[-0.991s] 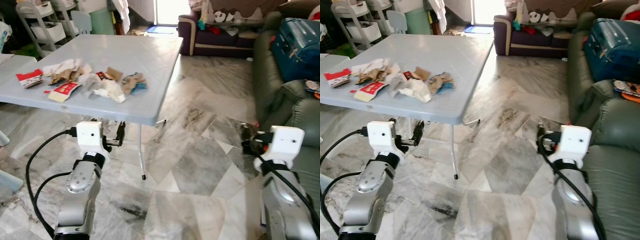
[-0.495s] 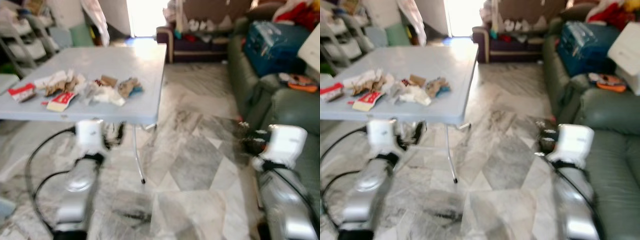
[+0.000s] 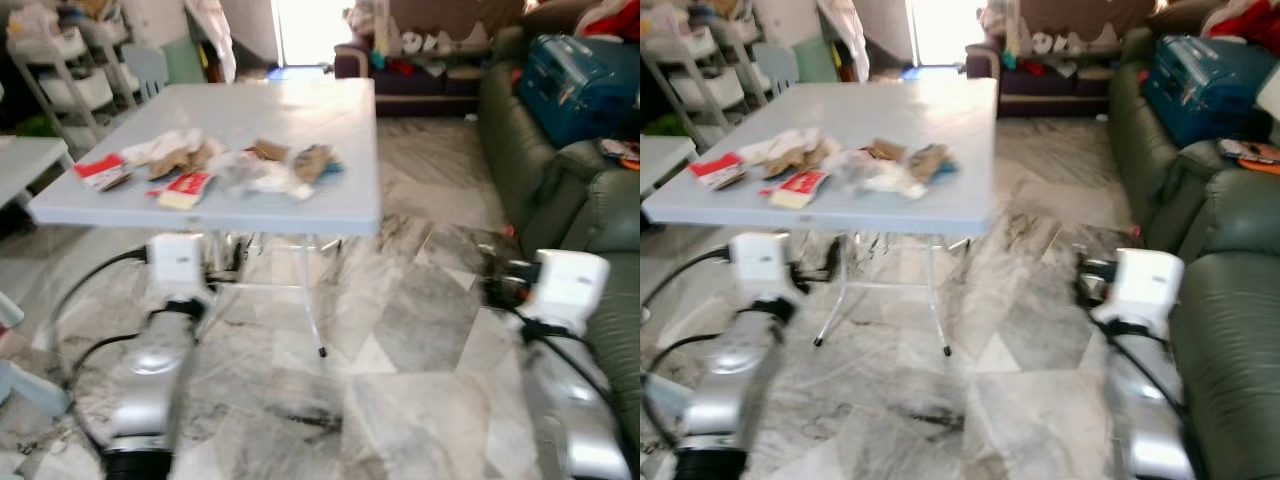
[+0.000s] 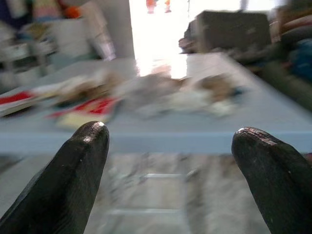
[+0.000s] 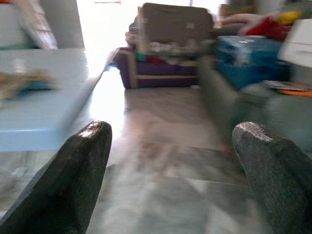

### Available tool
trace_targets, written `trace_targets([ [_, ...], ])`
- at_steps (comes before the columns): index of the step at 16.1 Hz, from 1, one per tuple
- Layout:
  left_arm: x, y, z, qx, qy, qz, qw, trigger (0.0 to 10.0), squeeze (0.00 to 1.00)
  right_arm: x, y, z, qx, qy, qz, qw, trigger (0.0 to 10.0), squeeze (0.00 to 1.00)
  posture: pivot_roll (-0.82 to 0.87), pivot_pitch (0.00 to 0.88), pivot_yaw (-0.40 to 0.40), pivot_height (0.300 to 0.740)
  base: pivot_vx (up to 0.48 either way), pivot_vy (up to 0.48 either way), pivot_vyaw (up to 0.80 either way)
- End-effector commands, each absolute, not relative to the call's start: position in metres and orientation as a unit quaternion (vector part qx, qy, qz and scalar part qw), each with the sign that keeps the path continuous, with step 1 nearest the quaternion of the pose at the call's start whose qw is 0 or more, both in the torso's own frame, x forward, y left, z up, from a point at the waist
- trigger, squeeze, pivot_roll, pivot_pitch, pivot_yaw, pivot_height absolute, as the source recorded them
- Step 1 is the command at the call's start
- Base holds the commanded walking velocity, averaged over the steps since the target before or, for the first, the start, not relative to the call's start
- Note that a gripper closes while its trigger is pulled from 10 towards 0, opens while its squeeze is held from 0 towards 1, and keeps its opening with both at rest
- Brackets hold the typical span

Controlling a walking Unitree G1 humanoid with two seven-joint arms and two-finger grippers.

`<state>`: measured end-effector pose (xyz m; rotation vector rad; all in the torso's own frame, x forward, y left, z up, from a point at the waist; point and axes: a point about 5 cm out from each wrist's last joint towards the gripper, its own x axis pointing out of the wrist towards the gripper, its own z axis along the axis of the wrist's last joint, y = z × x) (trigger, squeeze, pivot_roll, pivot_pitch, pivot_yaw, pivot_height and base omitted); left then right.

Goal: Picking trash to rubbish bin

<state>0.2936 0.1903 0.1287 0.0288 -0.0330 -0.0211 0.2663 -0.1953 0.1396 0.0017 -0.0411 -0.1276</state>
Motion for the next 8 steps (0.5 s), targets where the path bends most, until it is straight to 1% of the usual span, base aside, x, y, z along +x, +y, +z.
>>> trace_targets([
  [1, 0.295, 0.1851, 0.1294, 0.012, -0.018, -0.016, 1.0, 10.0, 0.0, 0.2661, -0.2029, 0.1445, -0.006, -0.028, -0.074, 0.997, 10.0, 0.0, -0.14, 0.0, 0.029, 0.74, 0.0, 0.48, 0.0],
  [5, 0.296, 0.1864, 0.1276, 0.009, -0.015, -0.013, 1.0, 10.0, 0.0, 0.2653, -0.2035, 0.1443, 0.0, -0.026, -0.078, 0.997, 10.0, 0.0, -0.14, 0.0, 0.032, 0.74, 0.0, 0.48, 0.0],
  [6, 0.2968, 0.1864, 0.1277, 0.01, -0.016, -0.013, 1.0, 10.0, 0.0, 0.2652, -0.2031, 0.144, 0.002, -0.024, -0.078, 0.997, 10.0, 0.0, -0.15, 0.0, 0.033, 0.74, 0.0, 0.0, -0.51],
  [7, 0.2975, 0.1856, 0.1284, 0.013, -0.019, -0.015, 1.0, 10.0, 0.0, 0.2653, -0.2028, 0.1442, 0.001, -0.025, -0.078, 0.997, 10.0, 0.0, -0.15, 0.0, 0.035, 0.74, 0.0, 0.0, -0.8],
  [8, 0.298, 0.1846, 0.1293, 0.015, -0.022, -0.018, 0.999, 10.0, 0.0, 0.2656, -0.2029, 0.1456, -0.005, -0.03, -0.078, 0.996, 10.0, 0.0, -0.15, 0.0, 0.035, 0.74, 0.0, 0.0, 0.0],
])
